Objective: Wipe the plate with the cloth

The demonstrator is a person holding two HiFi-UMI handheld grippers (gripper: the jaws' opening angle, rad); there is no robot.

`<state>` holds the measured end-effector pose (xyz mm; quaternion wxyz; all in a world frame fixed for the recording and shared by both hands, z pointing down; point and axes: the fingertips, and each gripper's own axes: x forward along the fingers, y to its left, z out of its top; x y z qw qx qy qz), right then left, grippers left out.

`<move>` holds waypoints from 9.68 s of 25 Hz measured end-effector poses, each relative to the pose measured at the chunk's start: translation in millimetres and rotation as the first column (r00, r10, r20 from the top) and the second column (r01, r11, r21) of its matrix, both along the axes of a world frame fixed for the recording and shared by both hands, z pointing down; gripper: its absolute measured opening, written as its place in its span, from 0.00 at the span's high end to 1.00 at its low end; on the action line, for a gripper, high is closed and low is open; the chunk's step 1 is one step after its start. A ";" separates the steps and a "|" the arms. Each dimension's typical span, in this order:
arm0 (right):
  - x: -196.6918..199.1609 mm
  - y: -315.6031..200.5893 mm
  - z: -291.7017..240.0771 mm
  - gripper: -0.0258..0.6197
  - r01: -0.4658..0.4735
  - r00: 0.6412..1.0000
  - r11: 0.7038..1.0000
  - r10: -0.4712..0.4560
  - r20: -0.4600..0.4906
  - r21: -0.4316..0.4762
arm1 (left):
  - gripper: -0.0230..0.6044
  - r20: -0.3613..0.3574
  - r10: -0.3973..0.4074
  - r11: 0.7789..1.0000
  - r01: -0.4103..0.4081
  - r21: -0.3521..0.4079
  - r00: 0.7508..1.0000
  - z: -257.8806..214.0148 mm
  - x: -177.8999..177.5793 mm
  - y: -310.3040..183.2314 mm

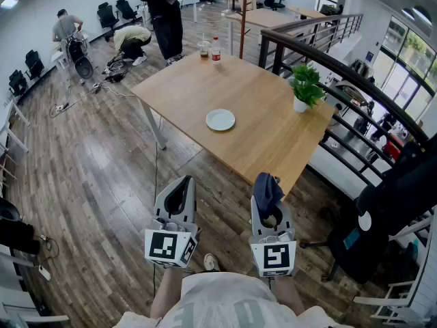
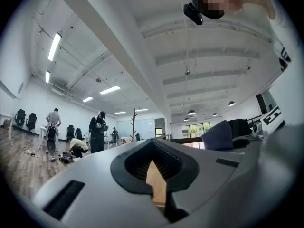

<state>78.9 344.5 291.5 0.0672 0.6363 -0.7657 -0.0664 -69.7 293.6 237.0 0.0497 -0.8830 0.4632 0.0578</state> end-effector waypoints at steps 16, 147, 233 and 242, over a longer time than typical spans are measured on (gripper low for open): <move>-17.4 -28.8 6.1 0.87 0.014 1.000 1.000 -0.015 -0.010 -0.018 | 0.95 -0.013 -0.006 0.999 0.006 -0.051 1.000 14.6 -20.1 -29.5; 54.2 -521.0 271.8 0.87 0.004 0.545 0.756 -0.551 -0.632 -0.655 | 0.91 -0.329 -0.146 0.065 -0.323 -0.944 0.933 340.0 90.4 -444.0; -16.9 -488.2 280.2 0.87 0.103 0.339 0.639 -0.743 -0.577 -0.762 | 0.91 -0.289 -0.120 0.149 -0.271 -0.951 0.950 338.1 93.0 -443.9; -21.5 -428.0 278.4 0.87 0.131 0.253 0.558 -0.818 -0.516 -0.819 | 0.91 -0.291 -0.141 0.155 -0.269 -0.951 0.946 338.5 90.7 -445.3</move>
